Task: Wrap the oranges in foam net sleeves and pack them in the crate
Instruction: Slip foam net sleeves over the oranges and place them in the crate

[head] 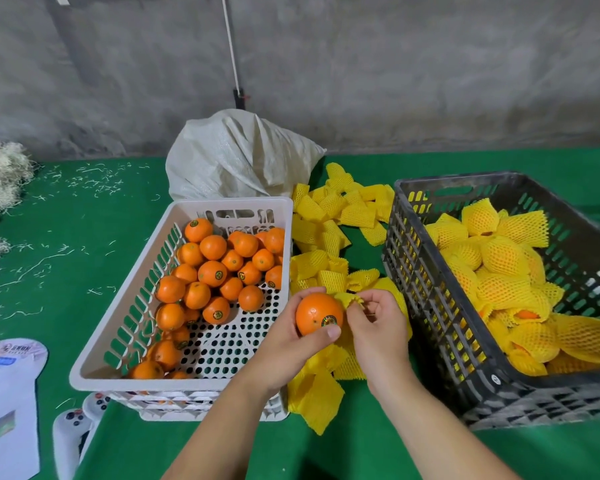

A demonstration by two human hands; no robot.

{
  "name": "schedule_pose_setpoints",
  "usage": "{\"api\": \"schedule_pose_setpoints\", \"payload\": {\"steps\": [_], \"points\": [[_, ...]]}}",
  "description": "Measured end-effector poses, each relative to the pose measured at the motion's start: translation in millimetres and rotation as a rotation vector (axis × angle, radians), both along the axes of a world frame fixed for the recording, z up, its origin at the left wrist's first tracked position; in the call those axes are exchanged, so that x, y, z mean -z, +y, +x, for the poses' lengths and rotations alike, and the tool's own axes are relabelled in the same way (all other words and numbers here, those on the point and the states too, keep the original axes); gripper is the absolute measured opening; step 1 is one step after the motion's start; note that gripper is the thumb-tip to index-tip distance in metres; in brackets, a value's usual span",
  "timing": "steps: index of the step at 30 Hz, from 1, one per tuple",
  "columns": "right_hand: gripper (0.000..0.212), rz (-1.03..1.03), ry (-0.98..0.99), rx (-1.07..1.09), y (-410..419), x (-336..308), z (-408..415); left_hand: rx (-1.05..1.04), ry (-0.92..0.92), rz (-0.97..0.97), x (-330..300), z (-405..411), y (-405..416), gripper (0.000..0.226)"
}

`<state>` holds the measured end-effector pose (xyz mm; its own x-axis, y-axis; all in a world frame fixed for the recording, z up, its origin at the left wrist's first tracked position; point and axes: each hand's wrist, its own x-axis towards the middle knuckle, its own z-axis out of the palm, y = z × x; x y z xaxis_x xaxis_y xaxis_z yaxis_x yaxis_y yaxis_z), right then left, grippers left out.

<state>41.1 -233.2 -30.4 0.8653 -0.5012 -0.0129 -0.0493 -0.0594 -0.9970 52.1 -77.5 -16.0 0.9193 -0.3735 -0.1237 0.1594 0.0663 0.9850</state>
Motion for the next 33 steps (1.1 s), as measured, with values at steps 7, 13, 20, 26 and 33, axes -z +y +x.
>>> {"api": "schedule_pose_setpoints", "payload": {"steps": [7,13,20,26,33], "points": [[0.017,-0.067,-0.039,0.144,-34,-3,11,0.164,-0.010,0.024,0,-4,1,0.062],[0.020,-0.190,0.039,-0.094,-11,9,-1,0.175,0.001,0.043,2,-2,2,0.068],[0.011,-0.084,0.011,-0.122,-23,-3,-10,0.112,-0.071,0.122,7,-1,-2,0.065],[0.014,-0.236,-0.101,-0.214,-12,-15,-21,-0.044,-0.284,0.143,12,-1,-6,0.088],[0.019,-0.416,-0.187,-0.228,-11,-16,-22,0.057,-0.361,0.280,15,-1,-2,0.090]]}}
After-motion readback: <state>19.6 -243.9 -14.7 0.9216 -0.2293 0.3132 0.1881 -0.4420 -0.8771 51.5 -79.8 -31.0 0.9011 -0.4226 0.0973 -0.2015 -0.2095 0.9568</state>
